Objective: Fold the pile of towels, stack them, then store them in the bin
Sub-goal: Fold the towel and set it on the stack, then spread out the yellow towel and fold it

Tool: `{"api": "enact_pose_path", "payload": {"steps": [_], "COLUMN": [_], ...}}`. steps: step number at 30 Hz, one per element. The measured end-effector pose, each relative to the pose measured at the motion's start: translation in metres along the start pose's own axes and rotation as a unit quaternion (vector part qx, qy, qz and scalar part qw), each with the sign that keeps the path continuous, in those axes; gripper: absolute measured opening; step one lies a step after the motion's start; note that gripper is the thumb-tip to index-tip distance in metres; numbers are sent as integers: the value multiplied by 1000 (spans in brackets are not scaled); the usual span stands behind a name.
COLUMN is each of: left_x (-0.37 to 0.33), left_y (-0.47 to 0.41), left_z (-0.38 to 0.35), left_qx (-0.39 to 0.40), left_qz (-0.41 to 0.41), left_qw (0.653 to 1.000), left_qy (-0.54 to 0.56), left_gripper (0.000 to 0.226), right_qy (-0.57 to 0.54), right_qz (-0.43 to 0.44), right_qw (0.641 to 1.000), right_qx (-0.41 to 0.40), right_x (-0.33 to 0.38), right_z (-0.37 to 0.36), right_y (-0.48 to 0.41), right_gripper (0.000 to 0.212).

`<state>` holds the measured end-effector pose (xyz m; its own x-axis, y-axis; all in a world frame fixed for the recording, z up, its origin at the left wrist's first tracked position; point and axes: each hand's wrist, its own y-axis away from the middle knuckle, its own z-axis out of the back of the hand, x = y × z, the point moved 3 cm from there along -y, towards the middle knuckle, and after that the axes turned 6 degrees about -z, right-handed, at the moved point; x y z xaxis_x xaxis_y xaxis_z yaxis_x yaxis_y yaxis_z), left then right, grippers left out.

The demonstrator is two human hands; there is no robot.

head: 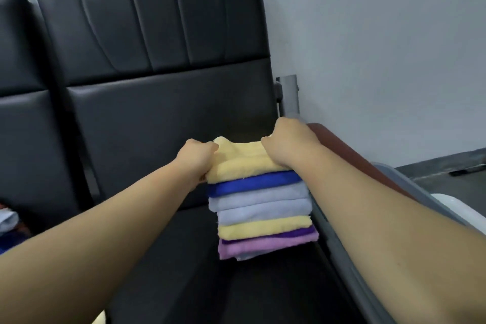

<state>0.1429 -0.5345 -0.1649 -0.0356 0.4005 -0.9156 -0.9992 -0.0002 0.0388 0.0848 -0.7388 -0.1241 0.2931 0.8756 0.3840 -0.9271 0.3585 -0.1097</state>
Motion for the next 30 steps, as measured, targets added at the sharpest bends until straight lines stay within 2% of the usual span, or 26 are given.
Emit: {"api": "enact_pose_path", "payload": {"steps": [3,7,9,11,13,15,18,21,24,26,27,28,30], "left_x": [9,38,66,88,113,136,170,196,219,230,233,237,236], "left_y": [37,104,139,160,180,194,208,218,224,225,225,224,222], "left_z": [23,79,125,157,193,221,257,275,285,290,292,293,294], "left_qx": [37,77,136,178,167,158,141,169,218,226,221,215,204], "left_qz": [-28,-34,-39,-34,-21,-20,-27,-15,-11,-13,-19,-29,-55], "left_qw": [998,989,972,961,958,941,906,905,889,888,890,892,886], "left_qy": [-34,-125,-186,-208,-231,-298,-399,-390,-401,-400,-399,-398,-414], "left_gripper": [20,18,18,18,22,27,33,36,47,55,59,63,67], "right_qy": [32,-7,-26,-48,-39,-12,-17,-34,50,107,111,108,20], "right_qz": [78,166,214,239,263,279,288,285,315,297,293,295,255], "right_qw": [996,984,976,965,945,929,916,909,892,894,899,899,898], "right_qx": [-17,-65,-7,99,190,243,280,302,319,317,307,305,357], "right_x": [14,48,79,97,122,143,174,200,212,212,212,210,201], "right_z": [-14,-34,-53,-70,-88,-111,-148,-179,-208,-214,-209,-205,-187], "right_y": [39,112,156,186,213,233,259,277,287,287,284,281,271], "right_gripper": [27,13,17,28,33,36,44,56,41,14,12,19,19]}}
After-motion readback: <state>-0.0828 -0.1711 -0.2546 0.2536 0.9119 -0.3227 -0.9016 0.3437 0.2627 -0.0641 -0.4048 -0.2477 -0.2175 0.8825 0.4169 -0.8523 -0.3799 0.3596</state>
